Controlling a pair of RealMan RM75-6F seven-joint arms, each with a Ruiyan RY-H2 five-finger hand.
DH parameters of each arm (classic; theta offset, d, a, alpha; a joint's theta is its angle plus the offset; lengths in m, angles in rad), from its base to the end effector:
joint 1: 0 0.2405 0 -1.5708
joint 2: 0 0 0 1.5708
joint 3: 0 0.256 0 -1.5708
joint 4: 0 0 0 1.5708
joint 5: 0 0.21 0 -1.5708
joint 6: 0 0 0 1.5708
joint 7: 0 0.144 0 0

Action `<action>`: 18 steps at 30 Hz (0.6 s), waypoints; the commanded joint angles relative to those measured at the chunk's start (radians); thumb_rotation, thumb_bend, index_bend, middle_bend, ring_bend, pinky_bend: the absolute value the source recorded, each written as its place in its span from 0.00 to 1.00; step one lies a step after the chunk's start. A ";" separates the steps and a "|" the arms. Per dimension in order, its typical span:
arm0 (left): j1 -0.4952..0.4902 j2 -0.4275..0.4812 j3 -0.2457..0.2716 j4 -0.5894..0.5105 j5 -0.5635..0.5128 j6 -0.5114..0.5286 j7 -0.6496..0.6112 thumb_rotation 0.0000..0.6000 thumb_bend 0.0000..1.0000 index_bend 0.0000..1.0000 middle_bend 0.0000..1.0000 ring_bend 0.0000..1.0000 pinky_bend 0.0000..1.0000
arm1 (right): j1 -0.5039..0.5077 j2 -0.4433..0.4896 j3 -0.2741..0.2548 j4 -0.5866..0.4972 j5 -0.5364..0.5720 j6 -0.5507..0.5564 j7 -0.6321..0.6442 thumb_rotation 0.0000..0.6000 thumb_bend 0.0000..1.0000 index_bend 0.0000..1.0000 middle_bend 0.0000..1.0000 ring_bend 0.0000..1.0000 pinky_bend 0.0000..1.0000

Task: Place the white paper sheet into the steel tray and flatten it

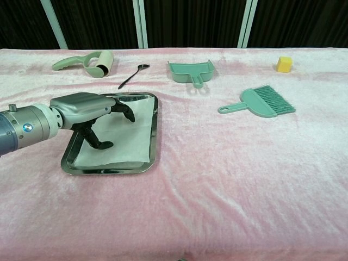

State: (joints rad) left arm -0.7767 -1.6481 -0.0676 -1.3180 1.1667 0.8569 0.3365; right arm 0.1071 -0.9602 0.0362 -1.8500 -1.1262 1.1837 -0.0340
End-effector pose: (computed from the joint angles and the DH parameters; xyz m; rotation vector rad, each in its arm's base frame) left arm -0.1670 0.3310 -0.0640 -2.0687 -0.8862 -0.7583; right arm -0.3315 -0.1665 0.1597 1.2294 -1.3349 0.6016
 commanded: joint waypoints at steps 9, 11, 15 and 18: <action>0.004 -0.002 0.009 0.007 -0.003 0.001 0.046 1.00 0.34 0.23 0.19 0.08 0.19 | 0.001 0.002 0.000 -0.001 -0.001 -0.003 0.004 1.00 0.25 0.00 0.01 0.09 0.16; 0.007 -0.007 0.006 0.008 -0.004 0.015 0.057 1.00 0.34 0.23 0.19 0.08 0.19 | 0.001 0.002 -0.001 -0.001 0.000 -0.003 0.004 1.00 0.25 0.00 0.01 0.09 0.16; 0.010 -0.016 0.001 0.010 -0.008 0.024 0.069 1.00 0.34 0.23 0.19 0.08 0.19 | 0.001 0.003 -0.001 -0.002 0.000 -0.004 0.005 1.00 0.25 0.00 0.01 0.09 0.16; 0.009 -0.016 0.000 0.006 -0.024 0.012 0.076 1.00 0.34 0.22 0.18 0.08 0.20 | 0.001 0.004 -0.001 -0.003 0.001 -0.004 0.006 1.00 0.25 0.00 0.01 0.09 0.16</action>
State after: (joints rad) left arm -0.7672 -1.6642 -0.0668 -1.3098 1.1485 0.8733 0.4090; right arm 0.1084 -0.9566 0.0356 -1.8525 -1.1250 1.1796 -0.0285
